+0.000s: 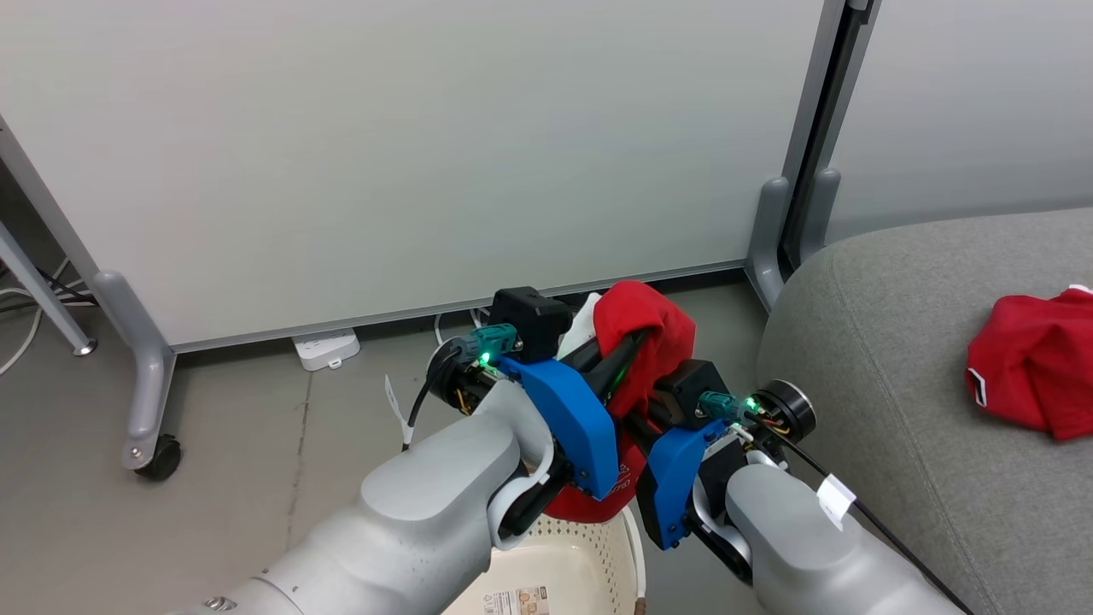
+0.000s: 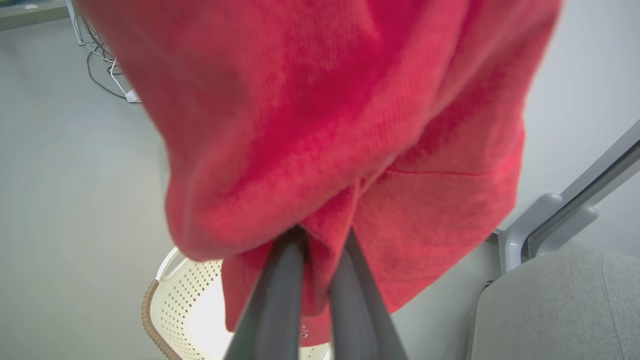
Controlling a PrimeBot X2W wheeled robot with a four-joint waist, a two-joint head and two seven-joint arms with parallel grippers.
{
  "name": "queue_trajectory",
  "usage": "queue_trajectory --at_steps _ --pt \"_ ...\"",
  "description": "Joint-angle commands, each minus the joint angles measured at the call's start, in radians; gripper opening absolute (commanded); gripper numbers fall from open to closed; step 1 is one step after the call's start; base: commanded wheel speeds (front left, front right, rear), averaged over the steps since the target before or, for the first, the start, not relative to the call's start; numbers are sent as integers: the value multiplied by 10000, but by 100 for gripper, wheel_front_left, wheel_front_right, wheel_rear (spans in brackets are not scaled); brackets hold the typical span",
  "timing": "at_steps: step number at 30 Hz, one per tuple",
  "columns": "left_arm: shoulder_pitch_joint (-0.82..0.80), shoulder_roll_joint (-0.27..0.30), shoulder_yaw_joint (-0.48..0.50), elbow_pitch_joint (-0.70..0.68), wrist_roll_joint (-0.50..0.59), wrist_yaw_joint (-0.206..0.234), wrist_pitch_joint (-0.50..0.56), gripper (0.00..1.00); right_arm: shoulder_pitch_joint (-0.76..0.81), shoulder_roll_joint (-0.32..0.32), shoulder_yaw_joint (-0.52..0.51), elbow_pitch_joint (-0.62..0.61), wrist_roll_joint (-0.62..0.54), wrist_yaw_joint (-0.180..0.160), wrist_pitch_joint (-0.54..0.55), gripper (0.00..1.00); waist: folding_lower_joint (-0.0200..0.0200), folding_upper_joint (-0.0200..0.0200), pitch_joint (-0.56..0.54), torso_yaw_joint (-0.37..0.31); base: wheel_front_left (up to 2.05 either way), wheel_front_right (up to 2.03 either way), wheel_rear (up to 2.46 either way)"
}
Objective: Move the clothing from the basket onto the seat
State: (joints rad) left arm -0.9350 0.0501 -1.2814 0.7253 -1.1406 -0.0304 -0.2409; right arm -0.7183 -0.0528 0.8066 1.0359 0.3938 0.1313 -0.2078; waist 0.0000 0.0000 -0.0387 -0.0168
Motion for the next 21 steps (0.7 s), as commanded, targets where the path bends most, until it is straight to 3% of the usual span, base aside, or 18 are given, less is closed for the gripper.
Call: queue_trajectory --at_steps 1,2,3,10,21 --pt "7 8 -5 -5 3 2 -102 32 -199 42 91 82 85 -11 -49 0 0 0 11 -7 0 0 0" --pt "-8 10 -6 1 21 10 -105 80 -205 42 119 97 132 -11 -67 0 0 0 19 -9 0 0 0" --pt "-38 10 -6 22 90 33 -117 100 -211 41 167 121 178 -11 -88 0 0 0 41 -11 0 0 0" --pt "198 13 275 52 460 -67 -249 100 -301 40 213 222 365 -11 -178 0 0 0 145 -27 0 0 0" --pt "2935 863 3570 -1744 3795 -322 -245 100 -446 32 40 590 396 -11 -411 0 0 0 380 -32 0 0 0"
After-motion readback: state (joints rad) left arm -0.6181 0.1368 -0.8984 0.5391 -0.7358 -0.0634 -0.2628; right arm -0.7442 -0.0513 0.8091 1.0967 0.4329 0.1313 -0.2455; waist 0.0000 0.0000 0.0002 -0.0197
